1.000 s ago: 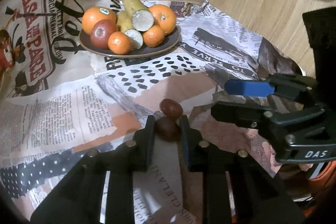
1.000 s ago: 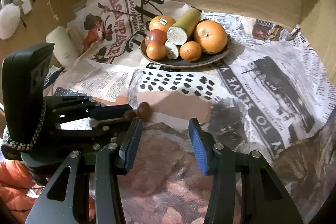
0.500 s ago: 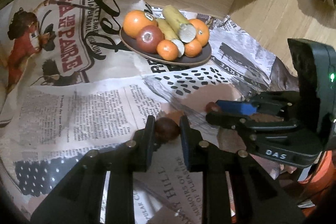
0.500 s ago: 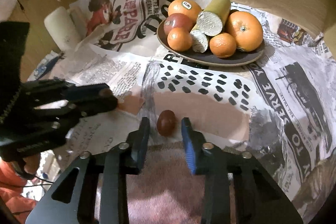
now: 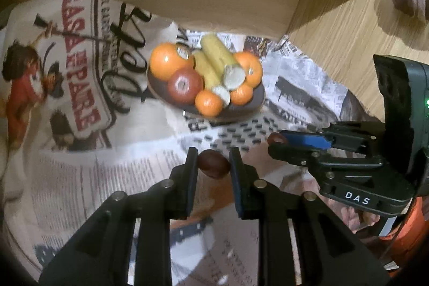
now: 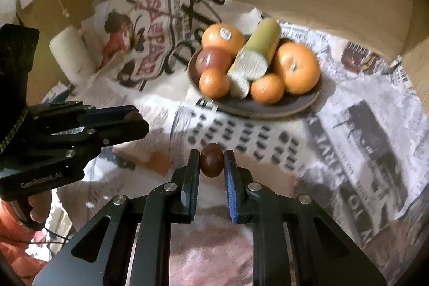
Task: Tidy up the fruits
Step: 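Lower both chestnuts onto the plate beside the tangerines and open both tools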
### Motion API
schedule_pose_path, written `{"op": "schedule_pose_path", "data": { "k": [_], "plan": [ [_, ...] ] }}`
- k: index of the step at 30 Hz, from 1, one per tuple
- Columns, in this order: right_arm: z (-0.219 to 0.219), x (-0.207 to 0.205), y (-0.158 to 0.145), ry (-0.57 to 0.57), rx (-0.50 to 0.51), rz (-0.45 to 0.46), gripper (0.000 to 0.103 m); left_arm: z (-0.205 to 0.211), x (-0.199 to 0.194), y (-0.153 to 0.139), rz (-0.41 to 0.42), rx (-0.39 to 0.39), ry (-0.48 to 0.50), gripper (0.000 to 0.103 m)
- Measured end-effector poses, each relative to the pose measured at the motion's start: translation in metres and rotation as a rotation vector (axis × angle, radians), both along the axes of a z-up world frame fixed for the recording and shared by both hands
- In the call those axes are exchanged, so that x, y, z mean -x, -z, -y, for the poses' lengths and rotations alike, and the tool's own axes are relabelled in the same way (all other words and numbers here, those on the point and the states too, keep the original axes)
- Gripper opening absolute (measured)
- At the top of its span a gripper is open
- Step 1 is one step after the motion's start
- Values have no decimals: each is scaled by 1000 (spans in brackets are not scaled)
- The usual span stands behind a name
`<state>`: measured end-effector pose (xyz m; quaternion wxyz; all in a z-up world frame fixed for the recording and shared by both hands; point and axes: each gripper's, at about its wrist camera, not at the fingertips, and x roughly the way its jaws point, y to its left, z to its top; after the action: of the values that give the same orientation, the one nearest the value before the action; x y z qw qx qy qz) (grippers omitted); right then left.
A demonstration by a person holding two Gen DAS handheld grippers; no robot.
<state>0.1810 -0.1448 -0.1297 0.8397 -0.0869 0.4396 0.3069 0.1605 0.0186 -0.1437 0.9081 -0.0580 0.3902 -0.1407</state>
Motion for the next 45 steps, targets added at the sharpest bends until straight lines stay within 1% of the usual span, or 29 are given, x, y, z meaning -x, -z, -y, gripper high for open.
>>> {"op": "schedule_pose_path", "data": {
  "k": [5, 8, 14, 20, 26, 29, 31, 33, 36, 40, 43, 45],
  "plan": [
    [2, -17, -11, 16, -2, 33, 17, 7, -23, -13, 27, -11, 14, 23],
    [2, -28, -14, 20, -4, 37, 17, 7, -37, -16, 32, -18, 17, 23],
    [-3, -52, -7, 10, 6, 19, 17, -2, -66, -5, 4, -29, -4, 23],
    [-11, -72, 5, -1, 24, -17, 17, -12, -86, 8, -42, 1, -18, 23],
    [-17, -75, 8, -22, 27, -25, 17, -13, -91, 12, -38, 14, -14, 23],
    [-20, -75, 13, -32, 39, -33, 17, -14, -93, 14, -37, 16, -31, 23],
    [-21, -76, 16, -33, 47, -42, 17, -16, -96, 17, -52, 21, -40, 24],
    [-21, -77, 18, -31, 47, -46, 17, -21, -100, 21, -74, 43, -51, 26],
    [-21, -78, 17, -34, 39, -58, 21, -24, -101, 24, -87, 66, -53, 27],
    [-22, -75, 14, -37, 38, -51, 27, -24, -99, 22, -83, 60, -54, 29],
    [-19, -71, 8, -32, 28, -35, 31, -26, -92, 15, -57, 62, -60, 33],
    [-16, -68, 1, -25, 16, -19, 31, -27, -84, 6, -25, 54, -66, 33]
  ]
}}
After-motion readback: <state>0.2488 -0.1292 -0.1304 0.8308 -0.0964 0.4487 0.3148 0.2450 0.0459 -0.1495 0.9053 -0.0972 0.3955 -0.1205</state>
